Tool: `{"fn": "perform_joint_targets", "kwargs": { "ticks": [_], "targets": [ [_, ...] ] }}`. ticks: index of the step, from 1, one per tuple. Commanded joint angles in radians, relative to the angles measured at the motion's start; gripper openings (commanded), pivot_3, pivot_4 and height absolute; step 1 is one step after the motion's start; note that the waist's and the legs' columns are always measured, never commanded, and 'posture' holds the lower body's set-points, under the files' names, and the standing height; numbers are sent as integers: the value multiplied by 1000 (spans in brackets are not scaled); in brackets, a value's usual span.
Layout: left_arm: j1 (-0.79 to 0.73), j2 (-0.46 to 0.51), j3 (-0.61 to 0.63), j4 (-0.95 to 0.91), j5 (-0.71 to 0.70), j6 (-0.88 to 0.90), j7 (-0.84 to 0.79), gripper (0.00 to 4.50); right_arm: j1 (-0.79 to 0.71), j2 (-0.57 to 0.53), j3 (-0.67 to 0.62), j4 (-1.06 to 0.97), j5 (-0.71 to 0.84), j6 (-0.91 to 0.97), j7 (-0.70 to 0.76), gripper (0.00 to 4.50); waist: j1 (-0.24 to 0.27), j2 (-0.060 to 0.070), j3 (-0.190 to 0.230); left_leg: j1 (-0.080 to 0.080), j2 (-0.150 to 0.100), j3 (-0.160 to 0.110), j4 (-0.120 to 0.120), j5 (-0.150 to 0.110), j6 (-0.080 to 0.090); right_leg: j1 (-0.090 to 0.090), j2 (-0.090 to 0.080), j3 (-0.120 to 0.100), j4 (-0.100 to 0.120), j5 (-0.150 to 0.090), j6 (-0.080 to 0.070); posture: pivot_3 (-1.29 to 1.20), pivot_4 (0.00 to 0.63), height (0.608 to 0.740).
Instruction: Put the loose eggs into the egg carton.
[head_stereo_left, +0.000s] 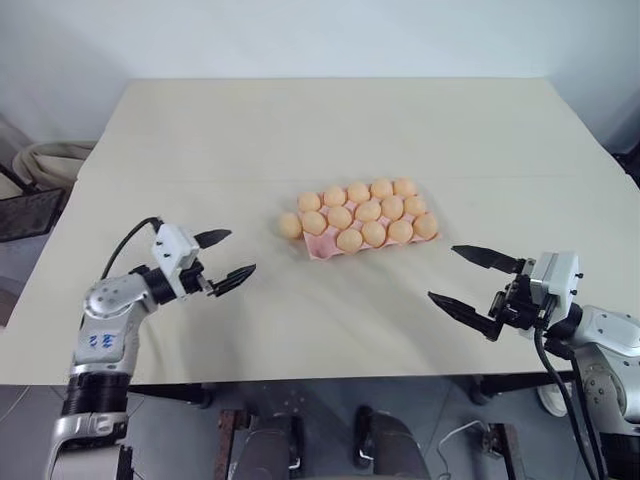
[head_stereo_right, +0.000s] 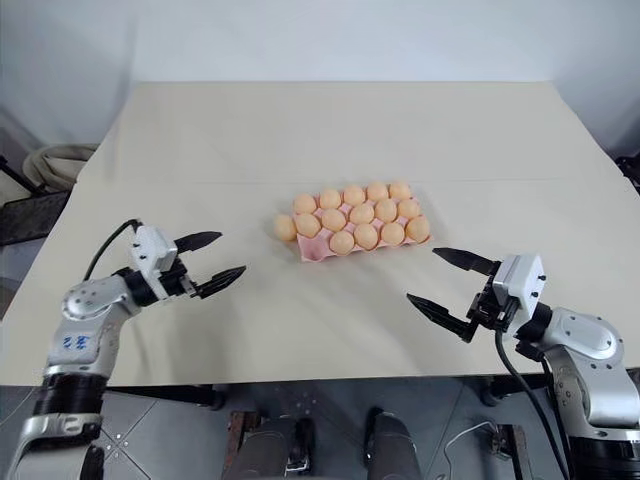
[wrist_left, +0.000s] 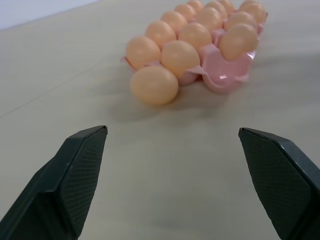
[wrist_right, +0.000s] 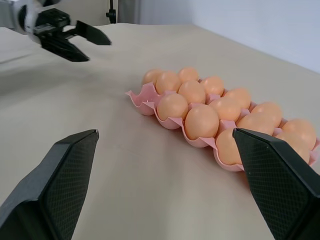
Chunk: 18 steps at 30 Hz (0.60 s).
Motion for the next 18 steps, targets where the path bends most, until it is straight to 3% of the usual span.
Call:
{"fn": "perform_joint_targets", "kwargs": {
  "ticks": [1, 9, 18],
  "targets": [
    [-101, -50, -66, 98, 47, -47, 1, 4484, 10, -13, -40, -39, 9, -14, -14, 4500, 1, 0, 0, 0, 0, 0, 0, 0, 0, 0, 0, -1, 0, 0, 0, 0, 150, 740],
    [-354, -157, -126, 490, 151, -185, 72, 4484, 76, -5, -72, -117, 14, -3, -65, 4500, -4, 0, 0, 0, 0, 3, 0, 0, 1, 0, 1, -12, 1, 0, 1, 0, 150, 740],
    [-477, -199, -130, 707, 192, -280, 78, 4484, 142, 5, -95, -178, 25, 5, -117, 4500, -2, -1, 0, 0, 0, 4, 1, -1, 3, 0, -1, -12, 0, 1, 2, 0, 150, 740]
  ]
}}
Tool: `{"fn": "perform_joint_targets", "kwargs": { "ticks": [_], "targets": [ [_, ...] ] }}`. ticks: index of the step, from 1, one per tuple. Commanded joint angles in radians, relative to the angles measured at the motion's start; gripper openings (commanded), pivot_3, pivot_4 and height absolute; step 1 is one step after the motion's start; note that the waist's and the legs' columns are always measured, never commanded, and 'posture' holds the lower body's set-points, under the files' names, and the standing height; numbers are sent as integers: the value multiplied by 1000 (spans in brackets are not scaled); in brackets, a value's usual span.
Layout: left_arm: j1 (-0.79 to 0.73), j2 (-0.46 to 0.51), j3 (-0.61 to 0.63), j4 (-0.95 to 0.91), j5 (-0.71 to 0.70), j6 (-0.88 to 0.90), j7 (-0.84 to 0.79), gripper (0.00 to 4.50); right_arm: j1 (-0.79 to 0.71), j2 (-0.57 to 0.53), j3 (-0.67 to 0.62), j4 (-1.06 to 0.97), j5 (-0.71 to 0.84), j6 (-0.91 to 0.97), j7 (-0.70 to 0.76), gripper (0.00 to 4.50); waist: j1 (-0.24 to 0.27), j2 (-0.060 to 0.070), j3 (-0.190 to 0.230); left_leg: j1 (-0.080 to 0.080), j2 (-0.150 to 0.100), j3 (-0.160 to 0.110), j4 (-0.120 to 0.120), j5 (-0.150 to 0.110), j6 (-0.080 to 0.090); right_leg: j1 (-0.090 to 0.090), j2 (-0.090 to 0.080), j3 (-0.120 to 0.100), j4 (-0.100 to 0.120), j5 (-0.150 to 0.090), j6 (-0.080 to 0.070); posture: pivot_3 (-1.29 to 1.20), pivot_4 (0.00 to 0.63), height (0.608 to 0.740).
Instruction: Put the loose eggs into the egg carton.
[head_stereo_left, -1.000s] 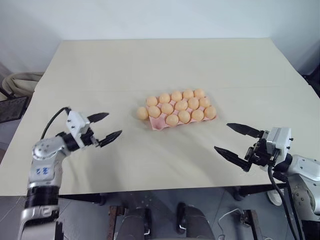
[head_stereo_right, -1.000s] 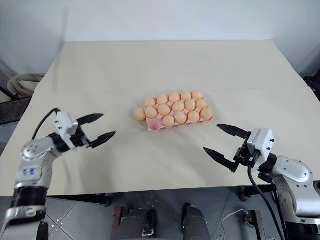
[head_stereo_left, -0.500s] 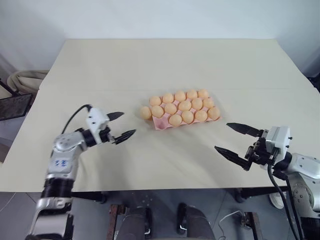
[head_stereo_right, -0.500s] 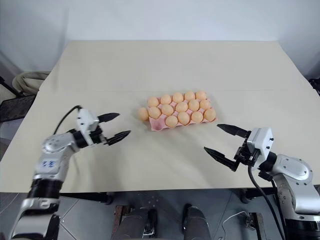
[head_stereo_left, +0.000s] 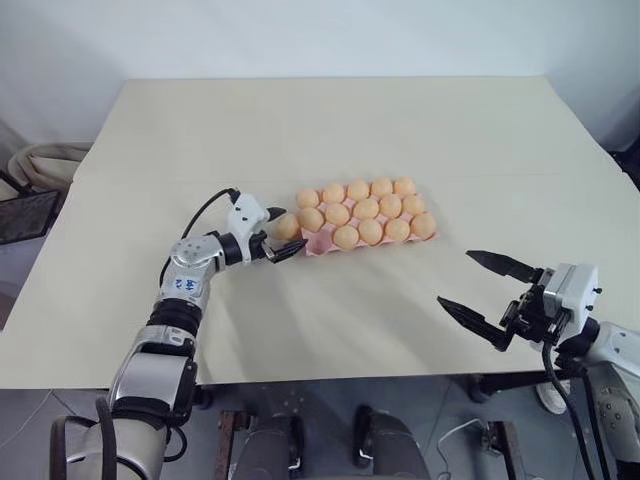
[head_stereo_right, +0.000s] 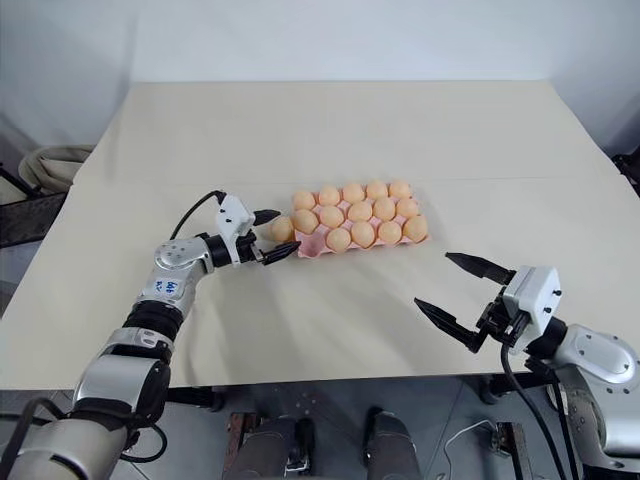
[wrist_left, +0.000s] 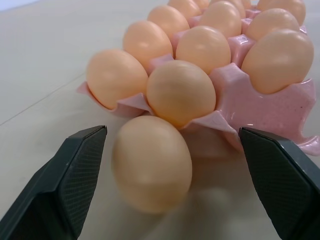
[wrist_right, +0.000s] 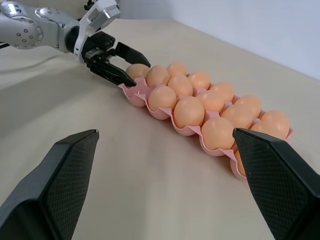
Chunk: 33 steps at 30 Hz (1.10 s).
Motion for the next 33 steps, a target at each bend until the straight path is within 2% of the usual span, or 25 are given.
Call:
{"fn": "perform_joint_targets", "kwargs": {
  "ticks": [1, 8, 12, 16, 26, 33],
  "targets": [
    [-53, -12, 3, 57, 19, -43, 11, 4484, 9, 3, -32, -40, 19, -3, -20, 4500, 0, 0, 0, 0, 0, 0, 0, 0, 0, 0, 0, 0, 0, 0, 0, 0, 150, 740],
    [-94, -1, 18, 135, 20, -55, -10, 4484, 5, -1, -32, -38, 21, -6, -30, 4500, -1, 0, 0, 0, 0, 0, 0, 0, 0, 0, 0, 0, 0, 0, 0, 0, 150, 740],
    [-84, 1, 19, 137, 18, -44, -30, 3634, -2, 1, -25, -36, 19, -7, -33, 4500, -1, 0, 0, 0, 0, 0, 0, 0, 1, 0, 0, 0, 0, 0, 0, 0, 150, 740],
    [-61, 13, 23, 125, 16, -34, -44, 2349, -10, 0, -17, -27, 19, -8, -28, 4500, -2, 0, 0, 0, 0, 0, 1, 0, 1, 0, 0, 0, 0, 0, 0, 0, 150, 740],
    [-24, 57, 62, 59, -22, 17, -99, 2349, -18, 1, -8, -13, 18, -8, -15, 4500, -4, 0, 0, 0, 0, 0, 0, 0, 1, 0, 0, 0, 0, 0, 0, 0, 150, 740],
    [-11, 45, 99, -97, -114, 91, -180, 2349, -23, 4, -1, -3, 14, -13, -10, 4500, -1, 0, 0, 0, 0, 0, 0, 0, 1, 0, 0, 0, 1, 1, 0, 0, 150, 740]
  ]
}}
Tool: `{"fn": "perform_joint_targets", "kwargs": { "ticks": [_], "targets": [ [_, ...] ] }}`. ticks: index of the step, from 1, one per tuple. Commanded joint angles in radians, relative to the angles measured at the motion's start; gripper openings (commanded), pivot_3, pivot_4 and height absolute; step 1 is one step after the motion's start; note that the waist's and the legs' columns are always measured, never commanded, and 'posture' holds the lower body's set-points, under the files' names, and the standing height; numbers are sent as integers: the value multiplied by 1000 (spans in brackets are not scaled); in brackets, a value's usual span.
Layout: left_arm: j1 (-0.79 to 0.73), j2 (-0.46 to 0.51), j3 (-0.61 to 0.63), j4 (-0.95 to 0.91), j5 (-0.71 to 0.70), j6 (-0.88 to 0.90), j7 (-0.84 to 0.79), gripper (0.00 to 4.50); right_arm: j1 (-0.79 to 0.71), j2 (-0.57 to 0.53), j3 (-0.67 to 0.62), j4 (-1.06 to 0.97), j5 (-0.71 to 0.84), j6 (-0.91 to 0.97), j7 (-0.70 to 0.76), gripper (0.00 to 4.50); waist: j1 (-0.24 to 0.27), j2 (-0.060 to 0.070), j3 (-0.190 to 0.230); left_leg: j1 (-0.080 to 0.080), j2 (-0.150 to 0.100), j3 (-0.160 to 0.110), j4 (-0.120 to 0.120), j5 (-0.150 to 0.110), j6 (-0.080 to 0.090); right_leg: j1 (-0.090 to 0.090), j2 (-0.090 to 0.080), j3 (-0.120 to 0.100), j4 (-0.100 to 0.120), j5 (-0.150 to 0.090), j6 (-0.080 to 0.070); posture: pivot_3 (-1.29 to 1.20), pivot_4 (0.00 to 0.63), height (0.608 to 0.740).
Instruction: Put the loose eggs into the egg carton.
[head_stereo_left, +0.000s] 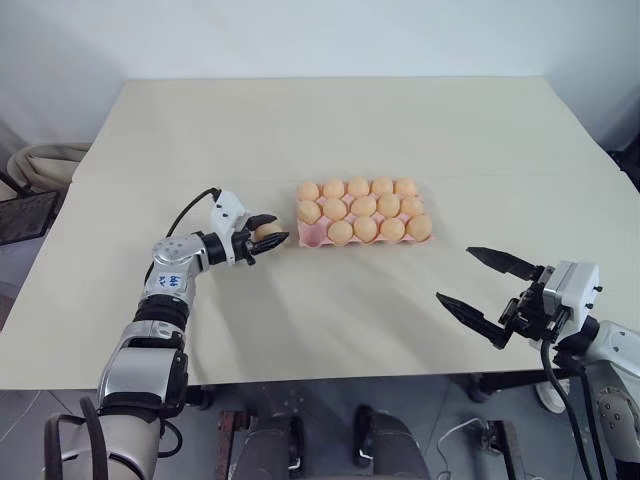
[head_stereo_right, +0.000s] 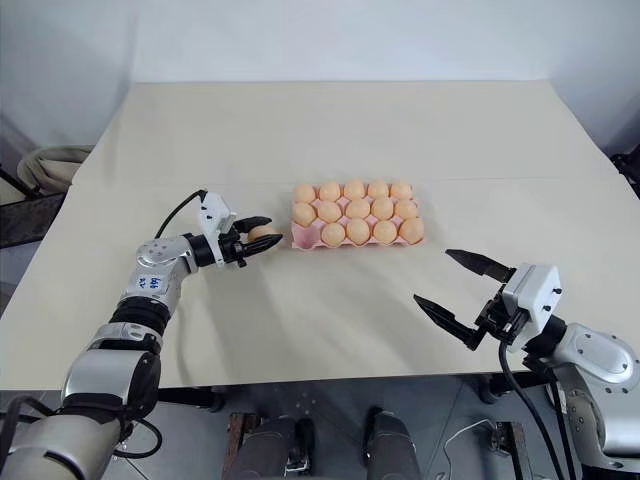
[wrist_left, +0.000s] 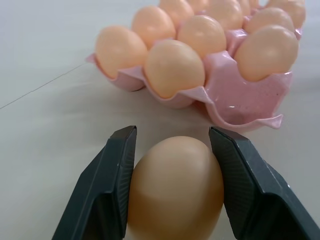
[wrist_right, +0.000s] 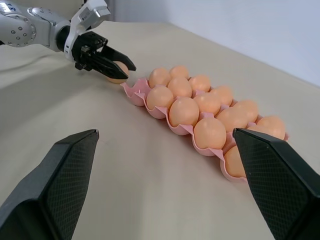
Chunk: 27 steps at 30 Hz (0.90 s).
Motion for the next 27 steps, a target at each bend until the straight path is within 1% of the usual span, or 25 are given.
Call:
{"fn": "perform_joint_targets", "kwargs": {
  "ticks": [1, 6, 8, 12, 15, 19, 20, 24, 27],
  "targets": [
    [-10, -18, 20, -129, -70, 39, -58, 2349, -10, 3, -9, -2, 11, -15, 8, 4500, 4, 0, 0, 0, 0, 0, 0, 0, 0, 0, 0, 0, 0, 0, 0, 0, 150, 740],
    [-33, -91, -24, -197, -70, 87, -62, 2349, -18, 1, -9, 10, 7, -20, 15, 4500, 4, 0, 0, 0, -1, 0, 0, 0, 1, 2, 0, 0, 0, 1, 2, 0, 150, 740],
    [-49, -118, -37, -191, -59, 94, -50, 2349, -17, 1, -10, 11, 6, -22, 16, 4500, 3, 0, 0, 0, -1, 1, 0, 0, 2, 2, 0, 0, 0, 2, 3, 0, 150, 740],
    [-65, -138, -63, -151, -30, 79, -33, 2349, -6, 5, -17, 3, 7, -25, 11, 4500, 0, 0, 0, -1, -1, 1, 0, 1, 5, 2, 1, 0, -1, 2, 3, 0, 150, 740],
    [-77, -140, -66, -121, -23, 63, -27, 2987, 11, 10, -20, -6, 7, -28, 7, 4500, 0, 0, 0, 0, -1, 1, 0, 1, 5, 2, 1, 0, -1, 2, 3, 0, 150, 740],
    [-83, -126, -57, -139, -27, 42, -33, 4276, 23, 15, -22, -16, 9, -28, 2, 4500, 1, 0, 0, 0, -1, 1, 0, 0, 3, 1, 0, 1, -1, 2, 3, 0, 150, 740],
    [-80, -113, -52, -146, -27, 33, -32, 4471, 25, 15, -23, -16, 9, -29, 2, 4500, 1, 0, 0, 0, -1, 1, 1, 0, 3, 1, 0, 1, -1, 2, 3, 0, 150, 740],
    [-45, -51, -17, -220, -64, 32, -53, 4471, 26, 15, -25, -8, 9, -33, 6, 4500, -1, 0, 0, 0, -1, 1, 0, 0, 2, 1, 0, 1, -1, 2, 3, 0, 150, 740],
    [17, 21, 22, -318, -111, 72, -99, 4471, 22, 10, -28, 5, 10, -36, 13, 4500, -4, 0, 0, 0, -1, 1, 0, 0, 2, 0, 0, 1, 0, 2, 3, 0, 150, 740]
  ]
}}
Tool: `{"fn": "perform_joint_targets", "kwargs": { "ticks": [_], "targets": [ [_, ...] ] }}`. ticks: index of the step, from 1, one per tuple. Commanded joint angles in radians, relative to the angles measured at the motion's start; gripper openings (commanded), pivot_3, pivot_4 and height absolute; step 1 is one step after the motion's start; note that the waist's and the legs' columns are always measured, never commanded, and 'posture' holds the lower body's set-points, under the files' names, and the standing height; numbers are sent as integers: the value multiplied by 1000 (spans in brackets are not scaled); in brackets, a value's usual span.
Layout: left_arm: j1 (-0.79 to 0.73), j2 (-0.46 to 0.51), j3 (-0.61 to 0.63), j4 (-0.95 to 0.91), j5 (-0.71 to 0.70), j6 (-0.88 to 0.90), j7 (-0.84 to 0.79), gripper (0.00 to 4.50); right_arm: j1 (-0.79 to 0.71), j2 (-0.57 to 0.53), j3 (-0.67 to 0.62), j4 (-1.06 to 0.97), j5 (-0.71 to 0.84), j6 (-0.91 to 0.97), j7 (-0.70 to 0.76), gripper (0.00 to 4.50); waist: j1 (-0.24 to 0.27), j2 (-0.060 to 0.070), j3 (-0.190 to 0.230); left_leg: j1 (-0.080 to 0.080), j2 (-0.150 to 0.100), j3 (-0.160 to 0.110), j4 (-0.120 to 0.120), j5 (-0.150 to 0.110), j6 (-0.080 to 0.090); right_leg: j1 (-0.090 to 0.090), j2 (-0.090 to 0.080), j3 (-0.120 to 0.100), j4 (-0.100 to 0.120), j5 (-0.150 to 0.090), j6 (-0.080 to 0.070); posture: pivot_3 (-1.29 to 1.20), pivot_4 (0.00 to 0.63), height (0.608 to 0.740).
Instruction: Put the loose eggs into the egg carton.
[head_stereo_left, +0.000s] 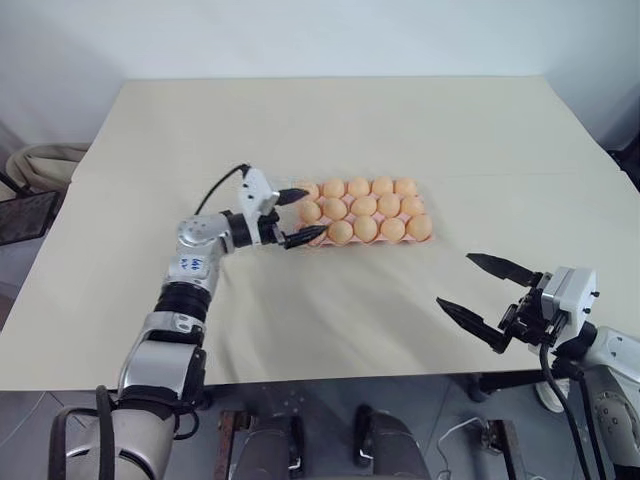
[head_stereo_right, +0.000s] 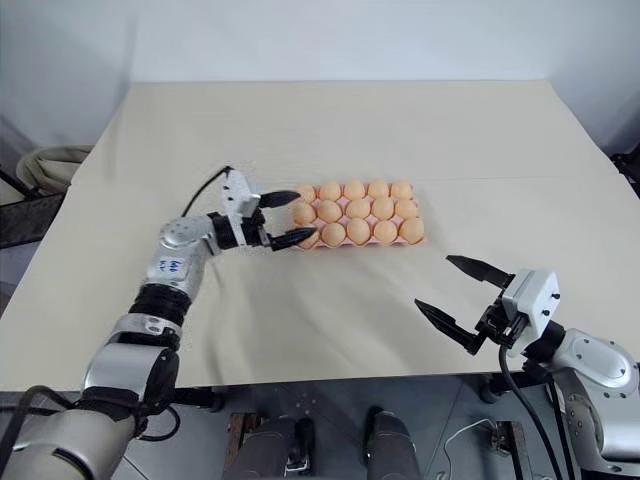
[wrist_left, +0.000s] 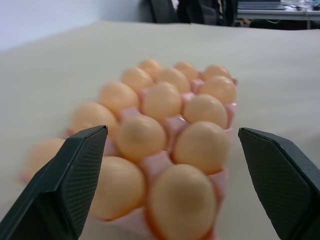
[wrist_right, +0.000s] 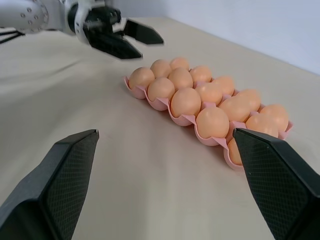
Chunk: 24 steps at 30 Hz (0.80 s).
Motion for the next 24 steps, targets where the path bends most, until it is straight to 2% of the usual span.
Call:
{"fn": "perform_joint_targets", "kwargs": {
  "ticks": [1, 7, 10, 14, 21, 24],
  "targets": [
    [70, 82, 59, -135, -69, 41, -50, 4471, -1, -3, -30, -8, 13, -24, 9, 4500, -3, 0, 0, 0, 0, 0, 0, 0, 0, 0, 0, 0, 0, 0, 0, 0, 150, 740],
    [342, 279, 115, -362, -104, 138, -106, 4471, -45, -29, -36, 72, 10, -35, 51, 4500, -20, 0, 0, 0, 0, 0, 0, 0, -1, 0, -1, 2, 0, 0, 0, 0, 150, 740],
    [462, 332, 148, -448, -110, 157, -95, 4471, -88, -38, -36, 133, 3, -47, 71, 4500, -20, 0, 0, 1, 0, 0, 0, -1, -1, 0, -2, 7, -2, 0, 0, 0, 150, 740],
    [610, 363, 206, -585, -134, 201, -55, 4471, -150, -46, -21, 209, -11, -56, 97, 4500, -19, 0, 0, 1, 0, -2, -1, 0, -1, 0, -3, 9, -3, 1, -1, 0, 150, 740],
    [709, 348, 234, -745, -162, 254, 31, 4471, -204, -60, -16, 297, -25, -69, 139, 4500, -21, 1, 0, 1, 0, -1, -3, -1, -2, -1, -3, 10, -4, 1, -2, 0, 150, 740],
    [730, 348, 230, -779, -133, 249, 81, 4471, -220, -61, -13, 311, -30, -69, 143, 4500, -21, 1, 0, 1, 0, -1, -3, -1, -2, -2, -2, 10, -4, 1, -2, 0, 150, 740]
  ]
}}
